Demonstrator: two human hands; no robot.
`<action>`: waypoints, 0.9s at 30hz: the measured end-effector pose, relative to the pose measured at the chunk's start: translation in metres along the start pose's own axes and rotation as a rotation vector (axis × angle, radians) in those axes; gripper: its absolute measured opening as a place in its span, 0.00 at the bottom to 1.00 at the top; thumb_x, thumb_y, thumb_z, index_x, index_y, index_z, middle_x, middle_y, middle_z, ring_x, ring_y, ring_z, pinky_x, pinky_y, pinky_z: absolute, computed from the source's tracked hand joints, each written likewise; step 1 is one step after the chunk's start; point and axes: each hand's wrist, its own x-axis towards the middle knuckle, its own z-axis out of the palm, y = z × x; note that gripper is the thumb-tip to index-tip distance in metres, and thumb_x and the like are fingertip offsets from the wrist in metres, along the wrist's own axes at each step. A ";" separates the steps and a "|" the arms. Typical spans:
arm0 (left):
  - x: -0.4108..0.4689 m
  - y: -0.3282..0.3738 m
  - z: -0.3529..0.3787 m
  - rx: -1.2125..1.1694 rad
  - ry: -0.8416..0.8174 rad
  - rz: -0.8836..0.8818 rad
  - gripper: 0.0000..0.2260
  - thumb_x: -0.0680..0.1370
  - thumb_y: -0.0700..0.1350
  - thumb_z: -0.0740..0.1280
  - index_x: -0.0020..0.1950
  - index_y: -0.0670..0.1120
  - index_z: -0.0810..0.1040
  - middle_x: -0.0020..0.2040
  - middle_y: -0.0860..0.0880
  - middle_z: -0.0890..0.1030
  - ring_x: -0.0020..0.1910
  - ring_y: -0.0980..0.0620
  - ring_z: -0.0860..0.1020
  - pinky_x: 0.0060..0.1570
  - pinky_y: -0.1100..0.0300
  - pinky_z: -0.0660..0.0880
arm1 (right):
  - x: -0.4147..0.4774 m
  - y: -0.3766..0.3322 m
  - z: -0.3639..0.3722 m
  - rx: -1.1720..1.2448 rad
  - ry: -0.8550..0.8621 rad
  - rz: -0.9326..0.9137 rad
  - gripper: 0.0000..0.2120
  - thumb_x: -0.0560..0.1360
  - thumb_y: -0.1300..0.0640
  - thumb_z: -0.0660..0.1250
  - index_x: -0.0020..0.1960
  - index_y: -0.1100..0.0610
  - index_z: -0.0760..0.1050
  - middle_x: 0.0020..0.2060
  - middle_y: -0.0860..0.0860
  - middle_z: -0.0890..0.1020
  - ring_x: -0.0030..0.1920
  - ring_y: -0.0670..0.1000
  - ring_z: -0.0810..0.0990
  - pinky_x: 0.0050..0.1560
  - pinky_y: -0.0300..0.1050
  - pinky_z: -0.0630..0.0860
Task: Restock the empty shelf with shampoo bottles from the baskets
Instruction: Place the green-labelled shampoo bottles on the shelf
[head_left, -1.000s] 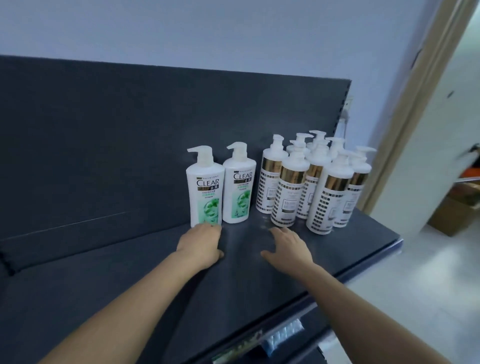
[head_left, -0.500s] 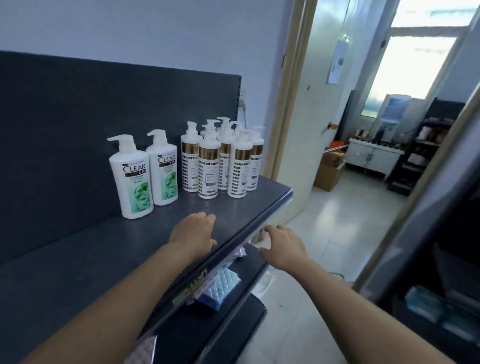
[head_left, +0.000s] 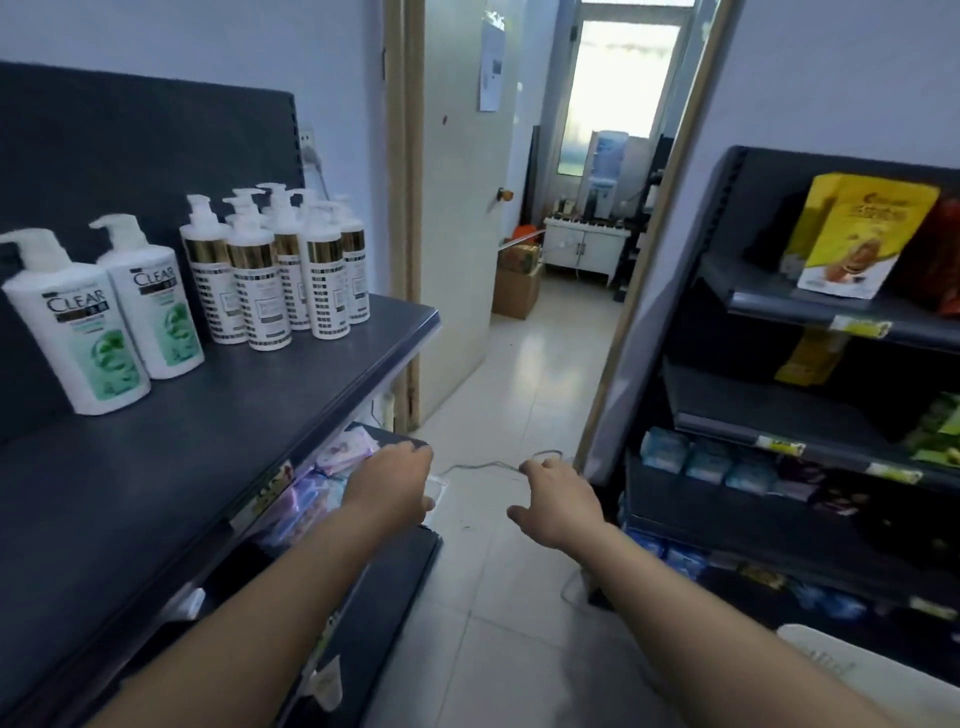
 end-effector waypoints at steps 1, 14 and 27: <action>-0.001 0.007 0.003 0.011 -0.017 0.032 0.16 0.76 0.50 0.67 0.60 0.45 0.70 0.61 0.46 0.74 0.62 0.45 0.72 0.55 0.51 0.71 | -0.009 0.008 0.002 0.001 0.005 0.033 0.26 0.77 0.46 0.65 0.72 0.55 0.65 0.68 0.55 0.71 0.68 0.58 0.69 0.63 0.51 0.70; -0.046 0.111 0.051 0.024 -0.126 0.459 0.14 0.77 0.50 0.67 0.58 0.45 0.71 0.58 0.46 0.74 0.59 0.44 0.73 0.49 0.51 0.73 | -0.168 0.087 0.039 0.036 -0.019 0.509 0.26 0.75 0.46 0.67 0.69 0.55 0.68 0.64 0.56 0.73 0.65 0.58 0.72 0.62 0.52 0.72; -0.110 0.258 0.095 0.047 -0.192 0.841 0.19 0.75 0.52 0.69 0.62 0.45 0.71 0.59 0.46 0.75 0.62 0.45 0.74 0.57 0.50 0.74 | -0.331 0.173 0.072 0.140 -0.030 0.870 0.25 0.75 0.48 0.66 0.69 0.54 0.68 0.63 0.56 0.74 0.64 0.58 0.73 0.61 0.51 0.73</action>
